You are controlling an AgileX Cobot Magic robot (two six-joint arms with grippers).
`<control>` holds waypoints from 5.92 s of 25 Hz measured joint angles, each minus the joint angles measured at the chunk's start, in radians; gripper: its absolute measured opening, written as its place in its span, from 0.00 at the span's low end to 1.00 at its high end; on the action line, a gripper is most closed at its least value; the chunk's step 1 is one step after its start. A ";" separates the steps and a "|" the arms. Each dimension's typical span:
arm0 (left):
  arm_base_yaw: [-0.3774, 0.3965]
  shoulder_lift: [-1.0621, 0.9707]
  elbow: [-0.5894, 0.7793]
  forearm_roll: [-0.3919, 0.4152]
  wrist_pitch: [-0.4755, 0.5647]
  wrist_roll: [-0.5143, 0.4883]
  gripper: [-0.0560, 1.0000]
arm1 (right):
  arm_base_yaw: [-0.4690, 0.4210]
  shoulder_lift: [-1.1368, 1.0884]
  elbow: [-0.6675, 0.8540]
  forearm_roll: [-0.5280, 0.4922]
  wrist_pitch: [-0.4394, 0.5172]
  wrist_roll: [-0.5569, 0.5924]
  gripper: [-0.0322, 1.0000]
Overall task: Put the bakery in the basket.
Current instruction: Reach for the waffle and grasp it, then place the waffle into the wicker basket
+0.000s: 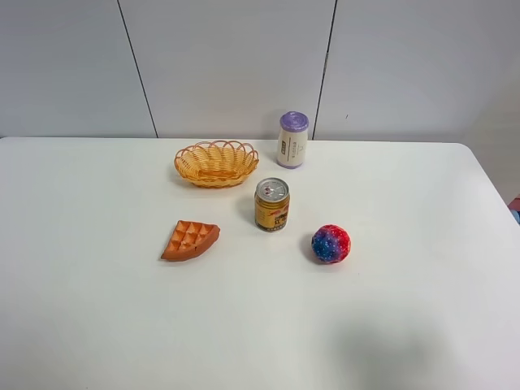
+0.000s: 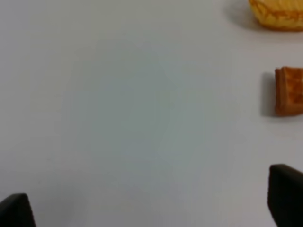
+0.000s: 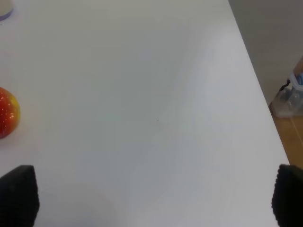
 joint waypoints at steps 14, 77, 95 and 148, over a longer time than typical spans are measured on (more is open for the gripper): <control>-0.045 0.816 -0.261 -0.180 -0.169 0.333 1.00 | 0.000 0.000 0.000 0.000 0.000 0.000 0.99; -0.456 1.714 -0.458 -0.270 -0.760 0.579 1.00 | 0.000 0.000 0.000 0.000 0.000 0.000 0.99; -0.459 1.770 -0.459 -0.272 -0.789 0.579 1.00 | 0.000 0.000 0.000 0.000 0.000 0.000 0.99; -0.460 1.808 -0.820 -0.126 -1.023 0.593 0.65 | 0.000 0.000 0.000 0.000 0.000 0.000 0.99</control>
